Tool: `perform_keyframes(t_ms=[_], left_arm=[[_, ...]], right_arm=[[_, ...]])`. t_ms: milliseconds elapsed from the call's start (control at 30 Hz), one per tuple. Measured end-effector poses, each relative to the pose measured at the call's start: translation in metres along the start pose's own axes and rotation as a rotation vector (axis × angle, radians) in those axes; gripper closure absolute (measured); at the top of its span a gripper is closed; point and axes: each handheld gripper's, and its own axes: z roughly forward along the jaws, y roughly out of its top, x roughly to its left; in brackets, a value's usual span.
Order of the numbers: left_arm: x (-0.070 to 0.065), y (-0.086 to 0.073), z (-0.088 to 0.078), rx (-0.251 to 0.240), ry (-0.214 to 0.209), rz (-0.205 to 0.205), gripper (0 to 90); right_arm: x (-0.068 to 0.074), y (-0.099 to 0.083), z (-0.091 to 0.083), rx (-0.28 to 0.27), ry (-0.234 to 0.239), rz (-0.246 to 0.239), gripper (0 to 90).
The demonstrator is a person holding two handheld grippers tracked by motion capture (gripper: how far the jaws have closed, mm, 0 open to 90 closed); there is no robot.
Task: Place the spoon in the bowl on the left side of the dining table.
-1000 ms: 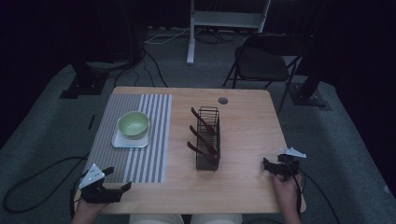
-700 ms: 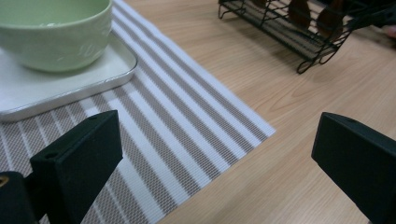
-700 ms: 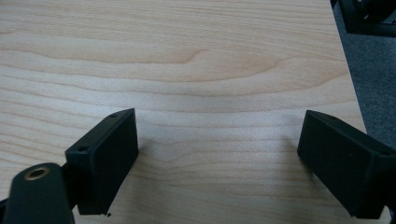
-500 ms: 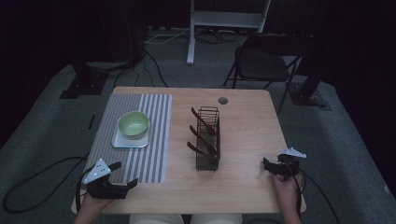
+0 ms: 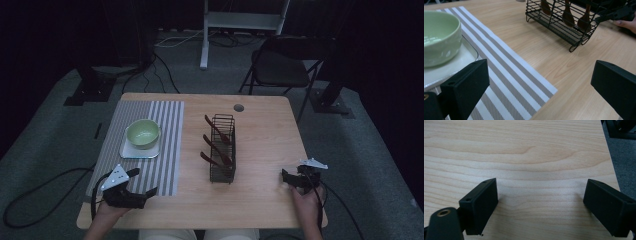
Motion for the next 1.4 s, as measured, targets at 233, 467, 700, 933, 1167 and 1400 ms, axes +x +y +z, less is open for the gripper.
perform_keyframes(t_ms=[233,467,700,933,1167,1400], left_arm=[[-0.007,0.011,0.013,0.003,-0.022,0.018,1.8],[-0.012,0.021,0.021,-0.008,-0.039,0.034,1.8],[-0.015,0.033,0.025,-0.019,-0.069,0.043,1.8],[-0.02,0.044,0.035,-0.028,-0.086,0.062,1.8],[-0.025,0.059,0.043,-0.03,-0.097,0.088,1.8],[-0.03,0.079,0.055,-0.047,-0.128,0.101,1.8]], right_arm=[[0.0,0.0,0.0,0.0,0.0,0.0,11.7],[0.0,0.0,0.0,0.0,0.0,0.0,11.7],[0.0,0.0,0.0,0.0,0.0,0.0,11.7],[0.0,0.0,0.0,0.0,0.0,0.0,11.7],[0.0,0.0,0.0,0.0,0.0,-0.001,11.6],[0.0,0.0,0.0,0.0,0.0,-0.002,11.7]])
